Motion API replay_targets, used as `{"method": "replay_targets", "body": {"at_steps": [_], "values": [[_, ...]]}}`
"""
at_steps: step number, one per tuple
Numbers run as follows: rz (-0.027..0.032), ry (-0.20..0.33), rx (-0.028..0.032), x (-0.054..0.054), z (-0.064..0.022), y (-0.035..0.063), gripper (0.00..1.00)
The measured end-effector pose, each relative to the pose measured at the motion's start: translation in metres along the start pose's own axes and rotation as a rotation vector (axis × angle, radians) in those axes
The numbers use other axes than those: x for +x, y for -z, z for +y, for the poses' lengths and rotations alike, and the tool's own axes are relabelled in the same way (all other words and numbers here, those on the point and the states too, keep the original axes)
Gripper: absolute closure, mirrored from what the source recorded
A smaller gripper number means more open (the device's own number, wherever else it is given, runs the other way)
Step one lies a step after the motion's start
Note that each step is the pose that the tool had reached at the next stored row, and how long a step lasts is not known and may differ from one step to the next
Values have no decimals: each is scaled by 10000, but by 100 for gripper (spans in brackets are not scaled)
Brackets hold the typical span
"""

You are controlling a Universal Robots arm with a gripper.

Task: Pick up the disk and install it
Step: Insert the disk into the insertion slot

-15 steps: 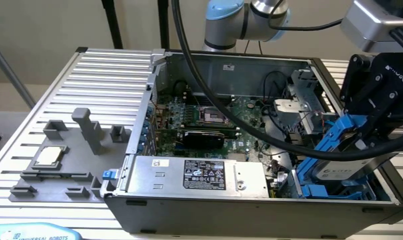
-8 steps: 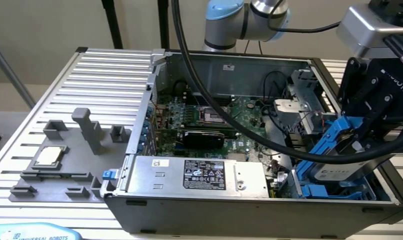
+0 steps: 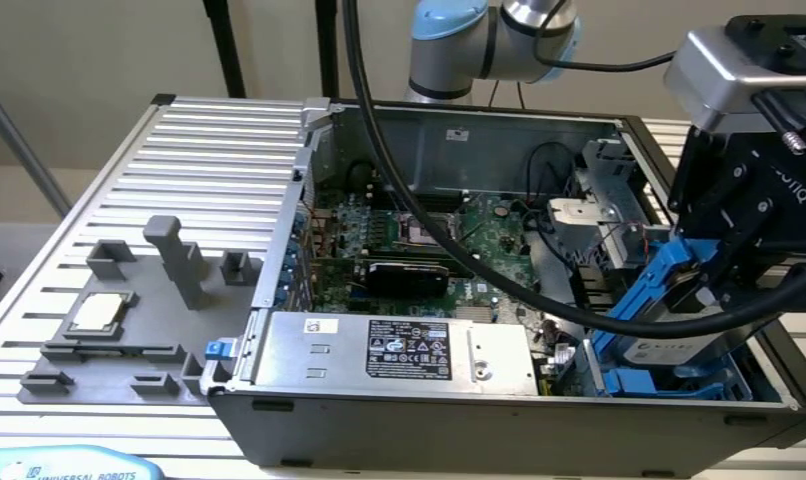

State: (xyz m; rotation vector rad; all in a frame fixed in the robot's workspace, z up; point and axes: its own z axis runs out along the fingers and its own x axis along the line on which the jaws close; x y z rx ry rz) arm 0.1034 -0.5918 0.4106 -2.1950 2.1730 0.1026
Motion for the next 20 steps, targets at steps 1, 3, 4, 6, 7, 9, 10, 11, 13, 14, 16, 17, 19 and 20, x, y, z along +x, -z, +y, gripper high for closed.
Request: {"method": "replay_targets", "body": {"at_steps": [1,3,4,6,7,9,10,11,13,14,16,17,19,20], "values": [[-20,0,0,1,-1,-12,67],[-57,1,1,2,-2,-34,67],[-73,1,1,3,-2,-45,67],[-104,1,2,5,-3,-69,67],[-116,2,1,6,-3,-81,67],[-124,2,1,8,-4,-104,67],[-125,2,1,8,-4,-114,67],[-126,2,1,9,-4,-124,67],[-127,2,0,11,-4,-144,67],[-126,2,0,12,-4,-153,67],[-127,2,0,13,-5,-174,67],[-127,2,0,14,-5,-184,67],[-127,2,-1,16,-5,-205,67],[-127,2,-2,17,-5,-216,67]]}}
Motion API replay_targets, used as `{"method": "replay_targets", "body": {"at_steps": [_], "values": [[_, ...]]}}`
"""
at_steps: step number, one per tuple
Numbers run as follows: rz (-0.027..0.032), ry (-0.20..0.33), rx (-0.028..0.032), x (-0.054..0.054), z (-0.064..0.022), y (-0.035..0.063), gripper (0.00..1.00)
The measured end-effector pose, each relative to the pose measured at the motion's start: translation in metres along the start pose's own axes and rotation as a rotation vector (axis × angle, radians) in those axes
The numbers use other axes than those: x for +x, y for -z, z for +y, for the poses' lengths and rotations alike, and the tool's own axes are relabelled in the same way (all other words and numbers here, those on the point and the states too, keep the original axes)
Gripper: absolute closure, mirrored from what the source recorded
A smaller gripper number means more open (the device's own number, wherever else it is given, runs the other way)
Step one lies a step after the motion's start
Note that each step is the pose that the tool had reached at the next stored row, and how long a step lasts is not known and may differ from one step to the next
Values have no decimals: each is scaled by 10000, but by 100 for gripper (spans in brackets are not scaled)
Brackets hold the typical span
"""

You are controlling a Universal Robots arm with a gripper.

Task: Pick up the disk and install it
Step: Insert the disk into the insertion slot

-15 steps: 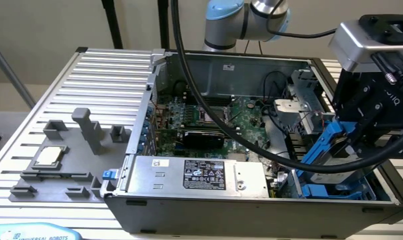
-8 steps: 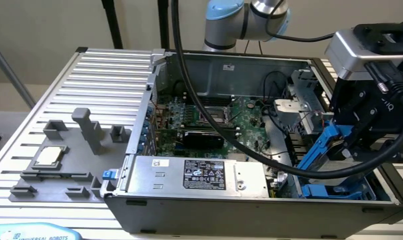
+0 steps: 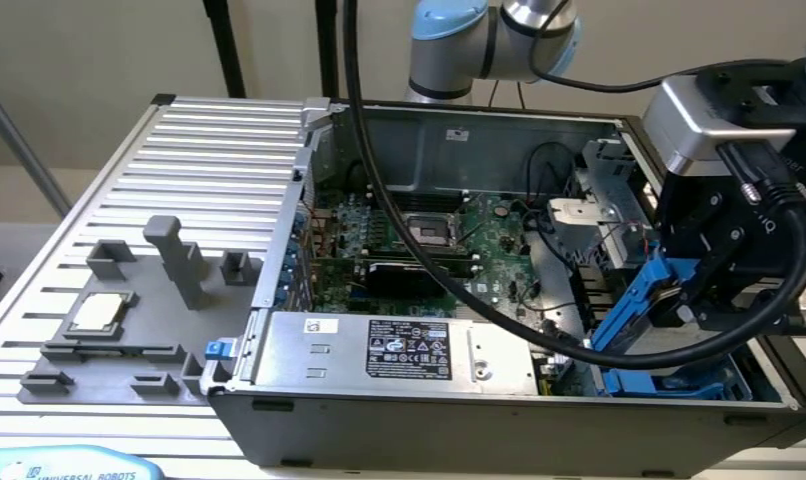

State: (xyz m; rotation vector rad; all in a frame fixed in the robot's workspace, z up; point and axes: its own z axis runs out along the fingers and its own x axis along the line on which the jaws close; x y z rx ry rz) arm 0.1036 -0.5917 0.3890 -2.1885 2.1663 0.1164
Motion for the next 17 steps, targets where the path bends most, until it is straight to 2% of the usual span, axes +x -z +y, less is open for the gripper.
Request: {"method": "replay_targets", "body": {"at_steps": [7,17], "values": [[-1,0,-11,7,-1,-74,67],[1,0,-69,19,-2,-190,67]]}}
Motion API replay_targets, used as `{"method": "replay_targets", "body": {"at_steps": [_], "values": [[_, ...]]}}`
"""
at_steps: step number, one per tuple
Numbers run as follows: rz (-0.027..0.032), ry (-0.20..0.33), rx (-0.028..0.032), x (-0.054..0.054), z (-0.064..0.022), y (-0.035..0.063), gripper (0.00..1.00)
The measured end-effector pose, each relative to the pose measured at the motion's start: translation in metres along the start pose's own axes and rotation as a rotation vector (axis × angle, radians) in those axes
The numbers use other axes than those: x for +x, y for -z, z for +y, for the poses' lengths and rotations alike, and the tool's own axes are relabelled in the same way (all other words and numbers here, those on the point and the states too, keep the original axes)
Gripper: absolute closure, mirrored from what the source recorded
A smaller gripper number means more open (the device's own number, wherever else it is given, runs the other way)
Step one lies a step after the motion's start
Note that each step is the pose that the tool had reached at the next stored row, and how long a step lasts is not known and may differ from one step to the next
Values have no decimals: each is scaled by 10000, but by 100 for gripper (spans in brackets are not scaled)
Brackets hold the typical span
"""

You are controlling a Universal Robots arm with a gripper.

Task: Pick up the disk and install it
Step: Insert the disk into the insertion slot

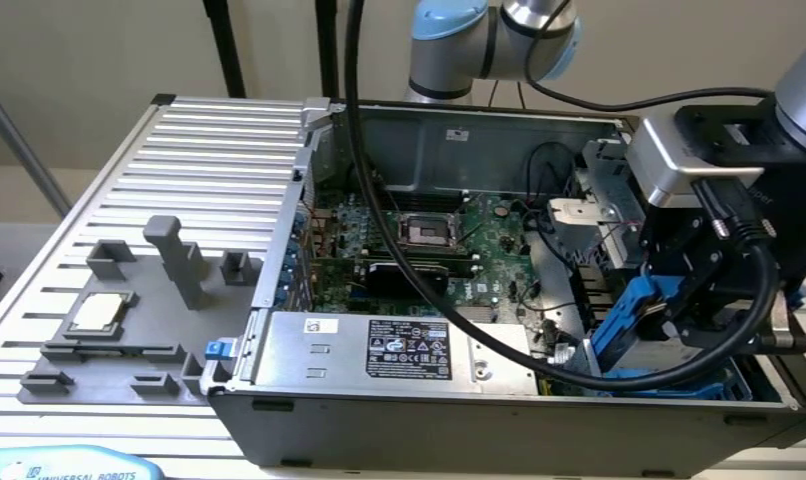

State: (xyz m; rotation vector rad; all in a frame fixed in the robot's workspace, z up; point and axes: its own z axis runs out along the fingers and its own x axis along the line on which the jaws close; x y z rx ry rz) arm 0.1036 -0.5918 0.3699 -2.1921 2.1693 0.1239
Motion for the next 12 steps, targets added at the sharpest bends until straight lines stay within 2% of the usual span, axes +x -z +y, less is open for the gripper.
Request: {"method": "replay_targets", "body": {"at_steps": [12], "values": [[-3,-4,-86,13,-1,-117,67]]}}
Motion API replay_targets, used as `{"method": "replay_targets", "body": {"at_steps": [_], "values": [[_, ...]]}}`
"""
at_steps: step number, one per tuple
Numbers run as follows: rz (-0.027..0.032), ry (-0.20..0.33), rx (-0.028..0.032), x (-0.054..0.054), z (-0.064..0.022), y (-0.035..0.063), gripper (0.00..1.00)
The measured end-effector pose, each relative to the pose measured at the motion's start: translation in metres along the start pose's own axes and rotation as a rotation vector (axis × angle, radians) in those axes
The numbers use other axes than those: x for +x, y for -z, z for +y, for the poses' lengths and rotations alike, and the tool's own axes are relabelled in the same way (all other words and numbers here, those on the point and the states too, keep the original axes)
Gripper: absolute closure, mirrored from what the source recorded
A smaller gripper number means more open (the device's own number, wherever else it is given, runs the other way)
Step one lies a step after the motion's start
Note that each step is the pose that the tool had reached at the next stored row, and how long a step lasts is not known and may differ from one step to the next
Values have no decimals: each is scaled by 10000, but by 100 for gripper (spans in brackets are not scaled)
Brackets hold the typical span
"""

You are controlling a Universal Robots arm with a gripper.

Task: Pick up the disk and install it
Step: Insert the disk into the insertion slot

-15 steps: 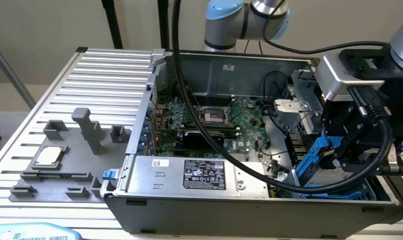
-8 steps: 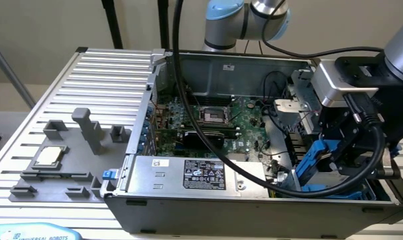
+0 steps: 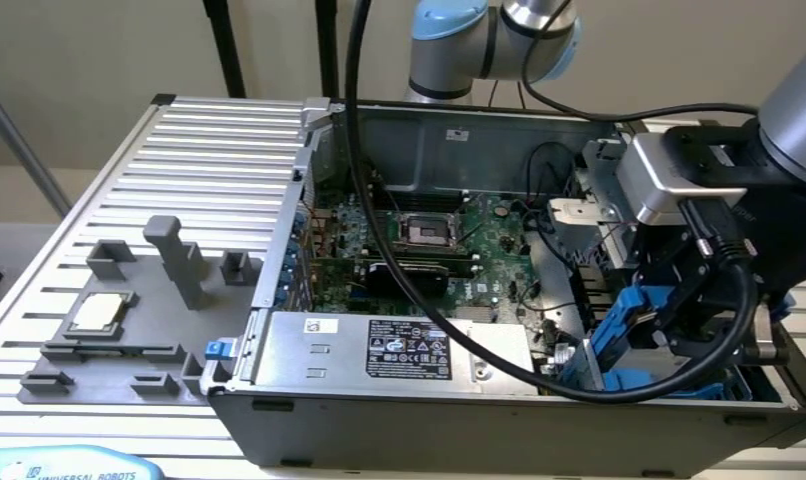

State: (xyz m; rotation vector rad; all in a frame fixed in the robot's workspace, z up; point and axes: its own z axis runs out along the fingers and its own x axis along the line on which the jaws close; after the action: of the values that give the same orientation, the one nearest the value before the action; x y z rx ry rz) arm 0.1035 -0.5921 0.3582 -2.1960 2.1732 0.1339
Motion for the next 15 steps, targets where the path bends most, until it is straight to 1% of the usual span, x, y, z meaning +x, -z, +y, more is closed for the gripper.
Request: {"method": "replay_targets", "body": {"at_steps": [9,10,11,12,15], "values": [[-1,-2,-69,5,-2,-56,67],[-11,-3,-74,5,-2,-59,67],[-8,-5,-79,5,0,-59,67],[-4,-5,-77,5,-1,-59,64],[-1,-4,-76,6,-2,-57,64]]}}
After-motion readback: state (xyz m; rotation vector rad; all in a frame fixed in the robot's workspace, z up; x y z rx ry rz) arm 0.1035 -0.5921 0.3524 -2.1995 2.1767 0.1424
